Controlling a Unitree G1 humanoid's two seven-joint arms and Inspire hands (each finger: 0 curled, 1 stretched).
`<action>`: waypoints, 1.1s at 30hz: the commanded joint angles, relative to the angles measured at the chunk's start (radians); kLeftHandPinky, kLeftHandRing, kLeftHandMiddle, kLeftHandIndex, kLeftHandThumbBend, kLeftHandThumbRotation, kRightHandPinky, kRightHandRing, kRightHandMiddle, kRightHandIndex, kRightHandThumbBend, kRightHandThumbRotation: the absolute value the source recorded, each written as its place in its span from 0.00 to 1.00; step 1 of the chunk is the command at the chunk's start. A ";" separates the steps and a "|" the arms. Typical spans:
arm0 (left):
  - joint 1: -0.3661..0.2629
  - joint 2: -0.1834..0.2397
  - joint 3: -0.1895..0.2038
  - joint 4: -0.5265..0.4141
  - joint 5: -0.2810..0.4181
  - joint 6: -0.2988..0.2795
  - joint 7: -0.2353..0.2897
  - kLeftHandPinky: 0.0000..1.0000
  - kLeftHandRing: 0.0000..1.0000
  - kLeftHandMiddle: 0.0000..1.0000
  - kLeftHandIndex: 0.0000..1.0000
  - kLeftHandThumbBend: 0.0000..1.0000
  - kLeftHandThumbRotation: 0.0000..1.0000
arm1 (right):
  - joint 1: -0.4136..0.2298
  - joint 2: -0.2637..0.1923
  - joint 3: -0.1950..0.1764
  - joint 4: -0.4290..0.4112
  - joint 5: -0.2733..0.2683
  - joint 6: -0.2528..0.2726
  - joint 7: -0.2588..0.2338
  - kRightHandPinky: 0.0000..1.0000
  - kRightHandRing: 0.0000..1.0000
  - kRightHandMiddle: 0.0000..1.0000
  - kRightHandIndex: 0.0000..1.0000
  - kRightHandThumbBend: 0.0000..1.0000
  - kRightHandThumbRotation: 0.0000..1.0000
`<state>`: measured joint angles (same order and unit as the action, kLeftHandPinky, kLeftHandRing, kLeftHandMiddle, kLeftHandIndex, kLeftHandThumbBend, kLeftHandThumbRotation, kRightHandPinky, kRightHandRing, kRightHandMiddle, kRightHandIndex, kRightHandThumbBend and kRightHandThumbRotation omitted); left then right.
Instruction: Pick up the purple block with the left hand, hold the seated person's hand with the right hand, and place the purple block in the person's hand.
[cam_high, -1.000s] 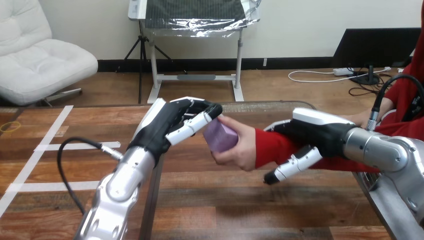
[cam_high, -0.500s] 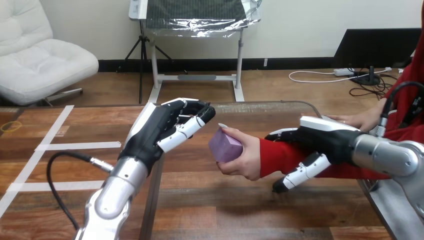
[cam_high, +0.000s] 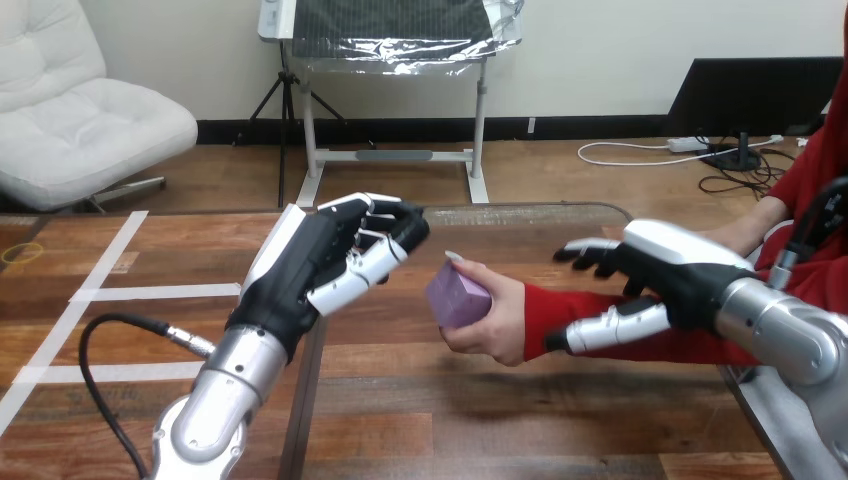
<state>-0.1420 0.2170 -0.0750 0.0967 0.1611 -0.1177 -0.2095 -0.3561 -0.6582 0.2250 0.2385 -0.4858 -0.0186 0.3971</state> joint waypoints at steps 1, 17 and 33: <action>0.008 0.025 -0.004 -0.072 0.007 -0.027 -0.008 0.57 0.67 0.69 0.66 0.58 0.56 | -0.006 0.044 -0.081 -0.094 0.033 0.023 -0.084 0.73 0.86 0.89 0.91 0.96 0.98; 0.093 0.029 0.008 -0.180 0.000 -0.005 -0.017 0.57 0.67 0.69 0.66 0.58 0.52 | 0.107 0.139 -0.171 -0.243 0.170 -0.004 -0.186 0.73 0.87 0.91 0.93 0.87 1.00; 0.134 0.013 0.040 -0.234 -0.021 -0.113 0.017 0.52 0.62 0.65 0.61 0.51 0.44 | 0.239 0.289 -0.230 -0.336 0.383 -0.211 -0.256 0.77 0.88 0.90 0.89 0.74 1.00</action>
<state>0.0258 0.2292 -0.0616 -0.0680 0.1602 -0.1630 -0.2180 -0.1232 -0.4203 0.0361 -0.0482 -0.1716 -0.1467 0.1633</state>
